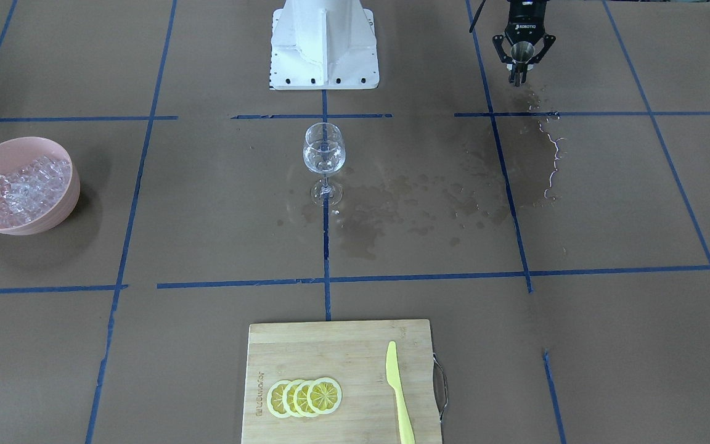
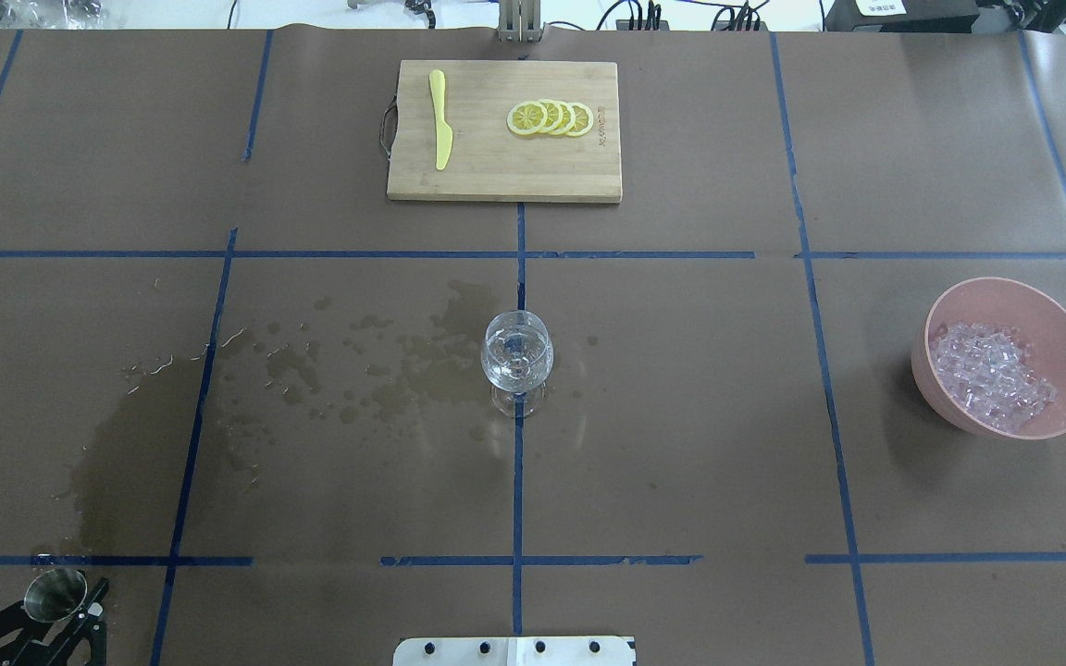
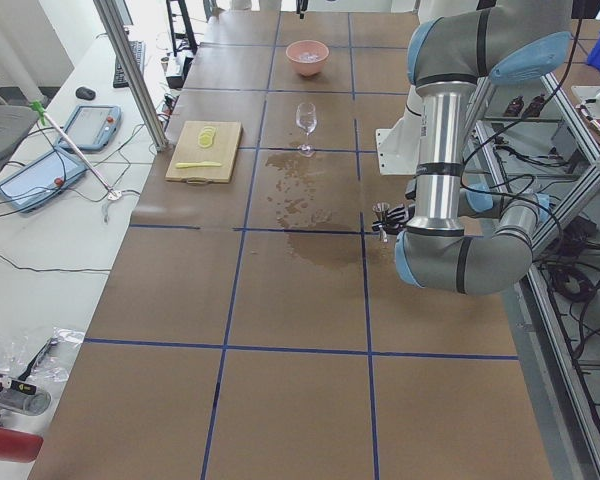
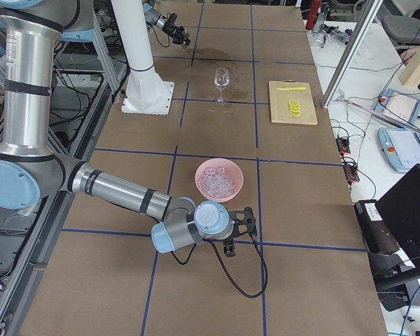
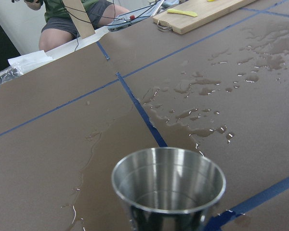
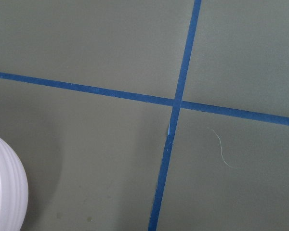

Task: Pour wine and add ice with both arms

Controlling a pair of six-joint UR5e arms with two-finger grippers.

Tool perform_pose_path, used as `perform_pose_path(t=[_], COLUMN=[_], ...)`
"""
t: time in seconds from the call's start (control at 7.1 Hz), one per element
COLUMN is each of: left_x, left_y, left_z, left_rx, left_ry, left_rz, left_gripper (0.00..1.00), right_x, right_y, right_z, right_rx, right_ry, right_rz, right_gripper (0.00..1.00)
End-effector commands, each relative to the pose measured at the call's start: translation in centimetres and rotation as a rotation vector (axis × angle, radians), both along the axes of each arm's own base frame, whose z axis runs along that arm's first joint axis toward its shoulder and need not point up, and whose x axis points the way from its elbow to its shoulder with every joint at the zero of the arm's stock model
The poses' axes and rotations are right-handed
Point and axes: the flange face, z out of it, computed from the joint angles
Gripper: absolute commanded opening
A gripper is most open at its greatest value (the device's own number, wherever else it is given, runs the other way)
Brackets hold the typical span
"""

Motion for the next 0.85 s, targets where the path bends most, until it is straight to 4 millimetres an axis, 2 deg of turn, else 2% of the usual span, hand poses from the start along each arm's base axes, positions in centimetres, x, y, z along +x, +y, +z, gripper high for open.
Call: perform_pose_path(t=[0.0, 0.28, 0.7], left_x=[-0.2, -0.6, -0.4], left_y=[-2.6, -5.0, -6.1], left_z=[1.1, 1.3, 2.0], left_rx=[-0.038, -0.082, -0.128], left_ry=[0.076, 0.18, 0.28], left_rz=[-0.081, -0.152, -0.212], left_gripper=[0.0, 0.0, 0.0], right_x=[0.0, 0.0, 0.0], right_y=[0.0, 0.0, 0.1], right_z=[0.0, 0.0, 0.1], right_rx=[-0.001, 0.001, -0.004], right_ry=[0.0, 0.0, 0.0], right_rz=[-0.001, -0.001, 0.0], right_gripper=[1.0, 1.0, 1.0])
